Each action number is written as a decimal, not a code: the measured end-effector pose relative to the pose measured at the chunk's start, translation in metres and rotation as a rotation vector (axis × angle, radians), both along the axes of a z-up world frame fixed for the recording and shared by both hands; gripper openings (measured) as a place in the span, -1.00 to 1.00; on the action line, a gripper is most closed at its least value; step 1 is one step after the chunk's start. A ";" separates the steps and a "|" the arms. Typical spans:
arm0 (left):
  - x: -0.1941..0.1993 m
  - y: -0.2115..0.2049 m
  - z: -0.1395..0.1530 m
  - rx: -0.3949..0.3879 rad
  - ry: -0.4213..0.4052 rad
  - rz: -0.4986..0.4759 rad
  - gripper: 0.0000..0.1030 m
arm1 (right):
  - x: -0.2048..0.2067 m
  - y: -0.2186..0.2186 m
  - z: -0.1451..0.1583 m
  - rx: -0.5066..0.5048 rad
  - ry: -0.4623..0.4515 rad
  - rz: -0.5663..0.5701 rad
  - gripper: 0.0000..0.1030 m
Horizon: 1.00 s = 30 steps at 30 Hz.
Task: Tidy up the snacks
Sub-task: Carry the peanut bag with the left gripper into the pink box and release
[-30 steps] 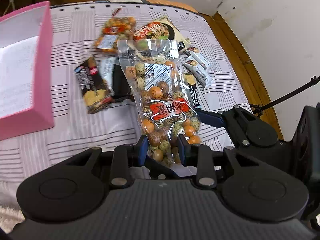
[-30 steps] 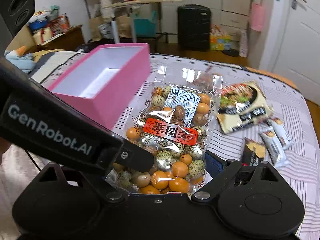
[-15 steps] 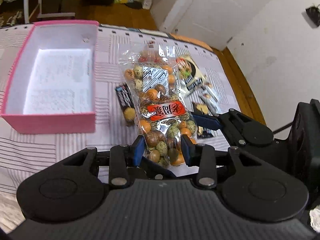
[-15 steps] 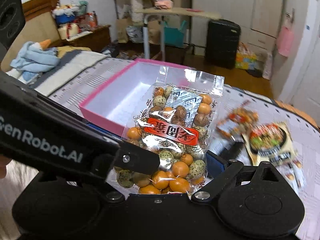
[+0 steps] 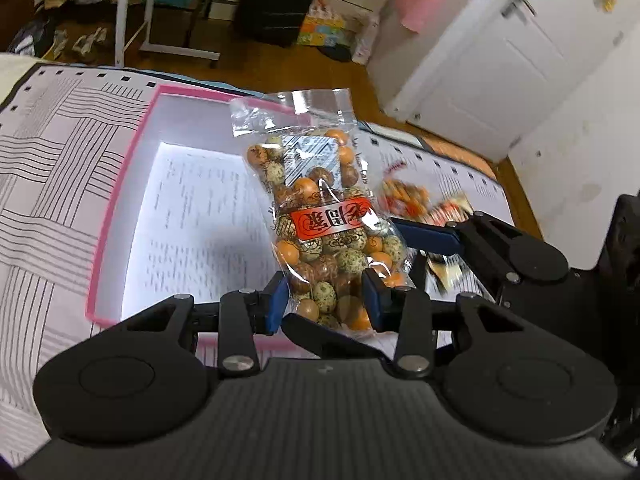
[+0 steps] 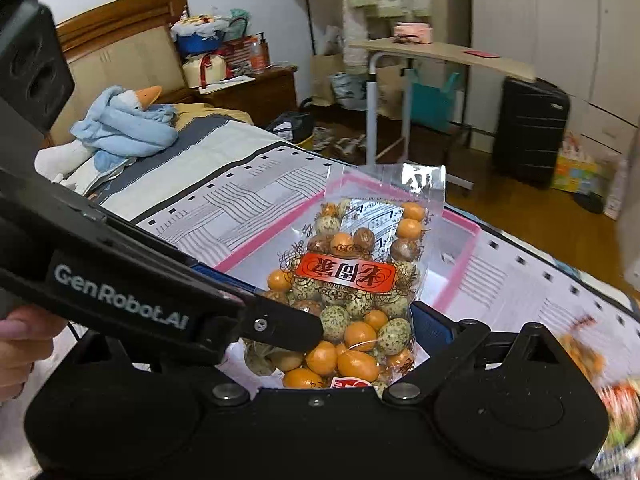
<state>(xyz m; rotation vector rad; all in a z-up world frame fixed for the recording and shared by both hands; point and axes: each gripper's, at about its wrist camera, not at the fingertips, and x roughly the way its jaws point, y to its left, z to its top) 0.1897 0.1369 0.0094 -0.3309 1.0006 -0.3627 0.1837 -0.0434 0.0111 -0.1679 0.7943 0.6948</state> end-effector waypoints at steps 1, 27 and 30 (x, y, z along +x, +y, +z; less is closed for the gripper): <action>0.011 0.005 -0.006 -0.005 0.005 0.011 -0.29 | 0.011 0.003 -0.005 0.003 0.016 0.010 0.92; 0.117 0.029 -0.105 0.013 0.095 0.083 -0.28 | 0.048 0.028 -0.046 -0.188 0.008 -0.044 0.89; 0.101 0.029 -0.092 0.054 0.036 0.094 -0.26 | 0.024 -0.005 -0.028 -0.088 -0.008 -0.081 0.89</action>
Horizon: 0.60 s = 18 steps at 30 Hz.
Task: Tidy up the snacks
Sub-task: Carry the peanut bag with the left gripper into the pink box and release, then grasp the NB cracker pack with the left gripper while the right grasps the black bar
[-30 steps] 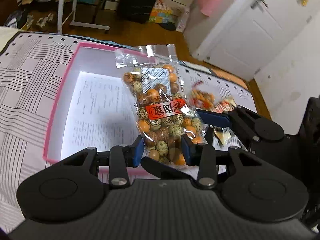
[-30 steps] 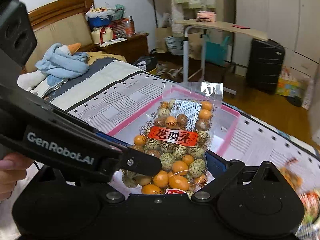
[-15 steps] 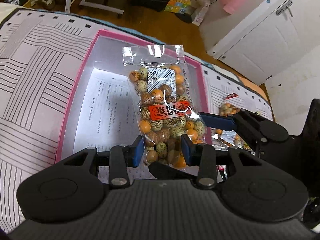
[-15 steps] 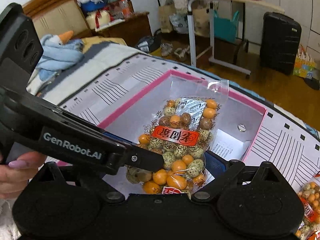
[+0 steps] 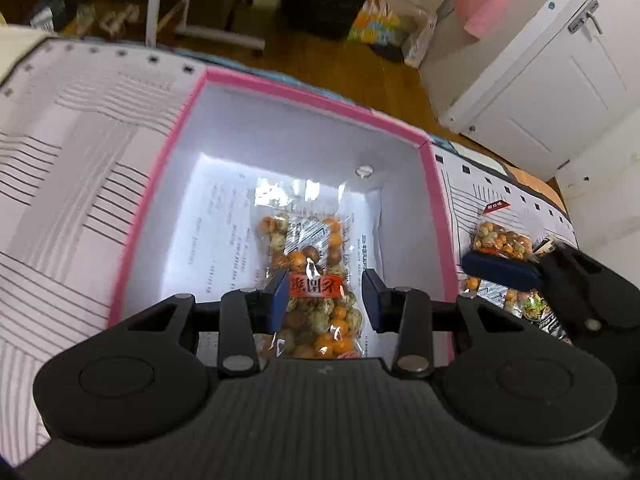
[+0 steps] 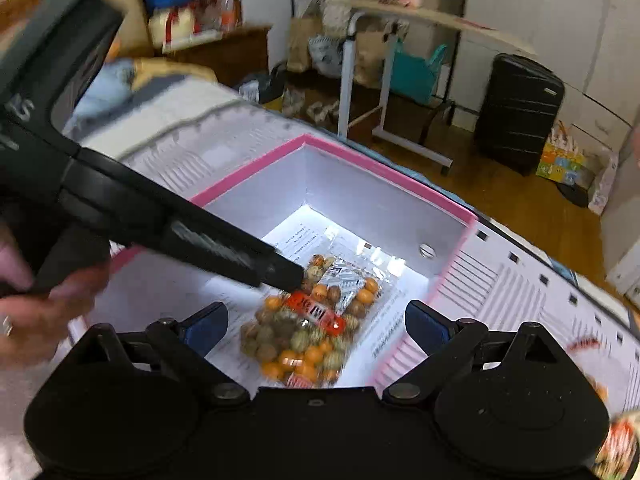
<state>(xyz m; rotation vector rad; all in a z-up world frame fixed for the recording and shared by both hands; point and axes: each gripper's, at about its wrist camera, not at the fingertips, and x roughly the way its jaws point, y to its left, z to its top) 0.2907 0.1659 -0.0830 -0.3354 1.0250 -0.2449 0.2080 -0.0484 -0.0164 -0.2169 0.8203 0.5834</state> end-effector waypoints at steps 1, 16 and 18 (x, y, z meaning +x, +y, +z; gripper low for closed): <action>-0.006 0.001 0.006 0.005 -0.010 -0.002 -0.25 | -0.010 -0.012 0.008 0.037 -0.016 -0.014 0.89; -0.125 -0.072 0.114 0.105 -0.270 -0.163 -0.25 | -0.097 -0.148 0.079 0.180 -0.207 -0.329 0.89; -0.138 -0.087 0.113 0.102 -0.273 -0.146 -0.25 | -0.106 -0.158 0.073 0.181 -0.206 -0.383 0.89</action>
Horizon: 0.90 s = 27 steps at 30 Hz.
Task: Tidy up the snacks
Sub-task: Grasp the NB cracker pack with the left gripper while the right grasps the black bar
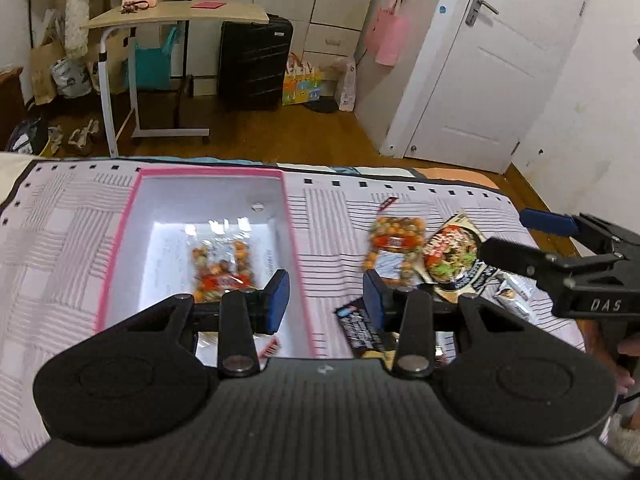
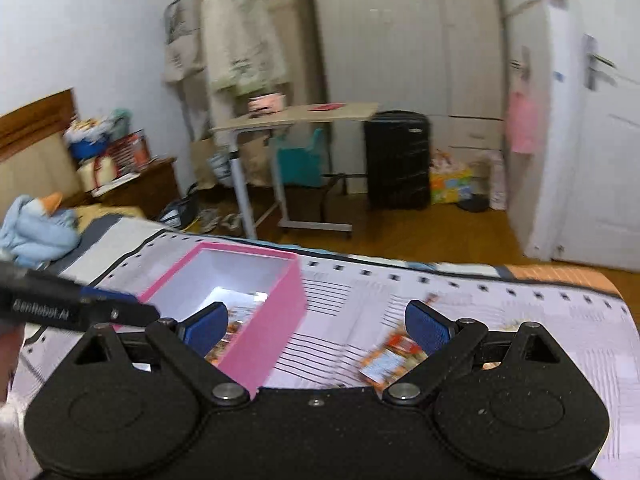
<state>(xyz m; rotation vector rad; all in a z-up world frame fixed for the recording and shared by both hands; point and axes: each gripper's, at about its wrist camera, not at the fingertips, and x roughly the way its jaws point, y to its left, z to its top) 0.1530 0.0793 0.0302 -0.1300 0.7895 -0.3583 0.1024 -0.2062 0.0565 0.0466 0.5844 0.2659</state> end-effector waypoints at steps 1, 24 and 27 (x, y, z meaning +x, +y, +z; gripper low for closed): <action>-0.006 -0.008 -0.002 -0.006 0.001 0.009 -0.25 | -0.003 -0.003 -0.006 0.011 0.008 -0.021 0.83; -0.016 -0.114 -0.150 0.026 0.053 0.207 -0.22 | 0.022 -0.030 -0.189 0.149 0.296 -0.118 -0.06; -0.011 -0.115 -0.166 0.044 0.074 0.219 -0.20 | 0.021 -0.022 -0.191 0.077 0.263 -0.087 -0.17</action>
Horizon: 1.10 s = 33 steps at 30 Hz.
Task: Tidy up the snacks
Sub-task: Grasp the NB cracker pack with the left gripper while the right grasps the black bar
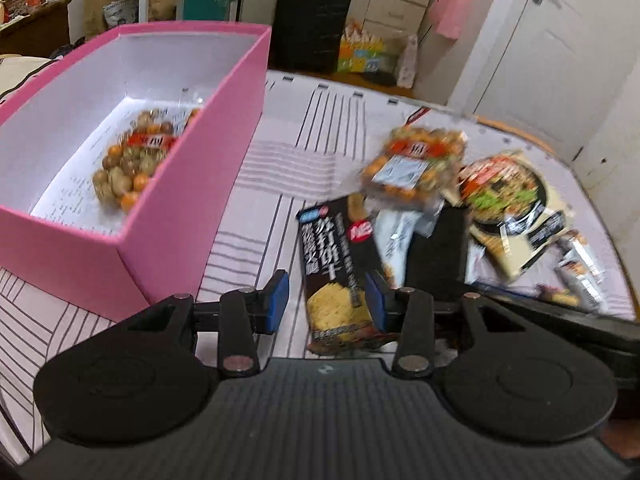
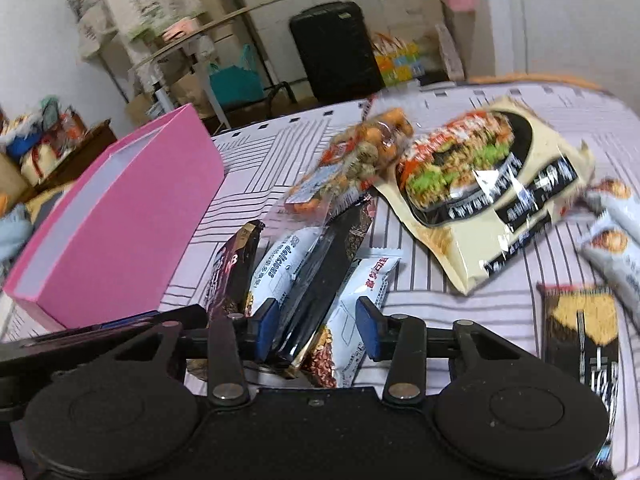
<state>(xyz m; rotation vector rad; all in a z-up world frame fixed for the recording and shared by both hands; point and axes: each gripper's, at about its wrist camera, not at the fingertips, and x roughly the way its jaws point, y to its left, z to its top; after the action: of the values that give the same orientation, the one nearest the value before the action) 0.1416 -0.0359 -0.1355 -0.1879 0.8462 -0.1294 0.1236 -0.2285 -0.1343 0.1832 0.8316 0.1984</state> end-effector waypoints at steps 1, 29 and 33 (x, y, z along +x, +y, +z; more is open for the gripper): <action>0.001 -0.001 -0.004 0.007 0.006 0.003 -0.19 | 0.000 0.001 0.002 -0.019 -0.007 0.017 -0.22; 0.026 -0.007 -0.013 -0.132 0.116 0.002 0.18 | -0.012 -0.017 0.031 -0.232 0.084 0.022 -0.23; 0.026 -0.006 -0.017 -0.160 0.122 0.026 0.15 | -0.021 0.001 0.031 -0.308 0.038 0.118 0.00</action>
<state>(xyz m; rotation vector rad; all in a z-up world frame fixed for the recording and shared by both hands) 0.1673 -0.0415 -0.1523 -0.3594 0.9551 -0.1627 0.1025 -0.2271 -0.1030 -0.1522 0.9003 0.1754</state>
